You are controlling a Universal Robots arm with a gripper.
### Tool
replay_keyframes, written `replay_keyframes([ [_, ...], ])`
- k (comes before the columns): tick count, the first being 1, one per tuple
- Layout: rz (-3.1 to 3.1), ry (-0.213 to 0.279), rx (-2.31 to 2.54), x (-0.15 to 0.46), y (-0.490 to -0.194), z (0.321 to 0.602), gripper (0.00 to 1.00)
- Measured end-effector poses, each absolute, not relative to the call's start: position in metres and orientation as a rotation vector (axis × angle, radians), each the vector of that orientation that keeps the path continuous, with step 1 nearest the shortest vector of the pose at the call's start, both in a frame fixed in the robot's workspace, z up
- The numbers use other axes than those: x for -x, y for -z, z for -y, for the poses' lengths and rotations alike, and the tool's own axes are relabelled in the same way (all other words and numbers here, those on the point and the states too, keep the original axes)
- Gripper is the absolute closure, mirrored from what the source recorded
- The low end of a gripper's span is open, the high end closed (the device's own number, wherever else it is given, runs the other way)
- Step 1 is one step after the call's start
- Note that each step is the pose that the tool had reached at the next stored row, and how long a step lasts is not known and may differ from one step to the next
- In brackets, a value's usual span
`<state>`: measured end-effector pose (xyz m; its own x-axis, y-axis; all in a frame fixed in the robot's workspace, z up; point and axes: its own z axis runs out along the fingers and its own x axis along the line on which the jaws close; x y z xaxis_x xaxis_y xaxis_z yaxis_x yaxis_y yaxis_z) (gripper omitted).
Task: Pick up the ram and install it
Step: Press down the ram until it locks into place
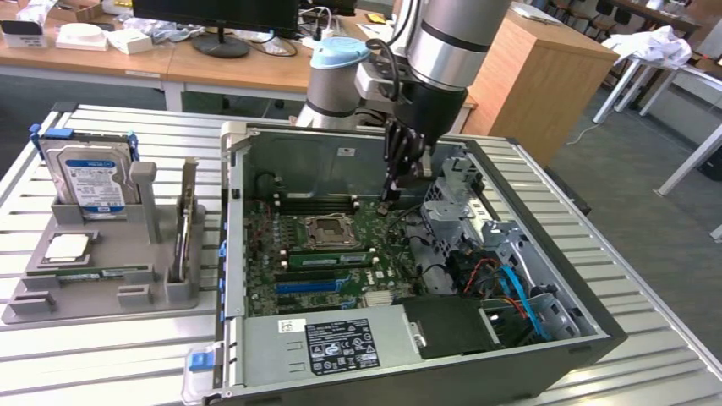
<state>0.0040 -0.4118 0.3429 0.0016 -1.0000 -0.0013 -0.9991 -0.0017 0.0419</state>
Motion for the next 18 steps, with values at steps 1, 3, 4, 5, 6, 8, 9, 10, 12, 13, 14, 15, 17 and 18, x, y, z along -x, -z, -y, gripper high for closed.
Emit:
replay_keyframes([
  [1, 2.199, 0.048, -2.203, -0.0040, -0.3423, 0.4119, 0.90],
  [3, 2.199, 0.048, -2.203, -0.0040, -0.3411, 0.4119, 0.90],
  [4, 2.199, 0.047, -2.203, -0.0040, -0.3406, 0.4118, 0.90],
  [5, 2.199, 0.048, -2.203, -0.0040, -0.3400, 0.4118, 0.90],
  [6, 2.199, 0.048, -2.203, -0.0040, -0.3395, 0.4118, 0.90],
  [8, 2.199, 0.047, -2.203, -0.0040, -0.3386, 0.4119, 0.90],
  [9, 2.199, 0.047, -2.203, -0.0040, -0.3382, 0.4118, 0.90],
  [10, 2.199, 0.047, -2.203, -0.0040, -0.3377, 0.4119, 0.90],
  [12, 2.199, 0.047, -2.203, -0.0040, -0.3371, 0.4119, 0.90],
  [13, 2.199, 0.048, -2.203, -0.0040, -0.3366, 0.4118, 0.90],
  [14, 2.199, 0.048, -2.203, -0.0040, -0.3363, 0.4118, 0.90],
  [15, 2.199, 0.047, -2.203, -0.0040, -0.3359, 0.4118, 0.90],
  [17, 2.199, 0.048, -2.203, -0.0040, -0.3352, 0.4118, 0.90],
  [18, 2.199, 0.047, -2.203, -0.0040, -0.3348, 0.4119, 0.90],
])
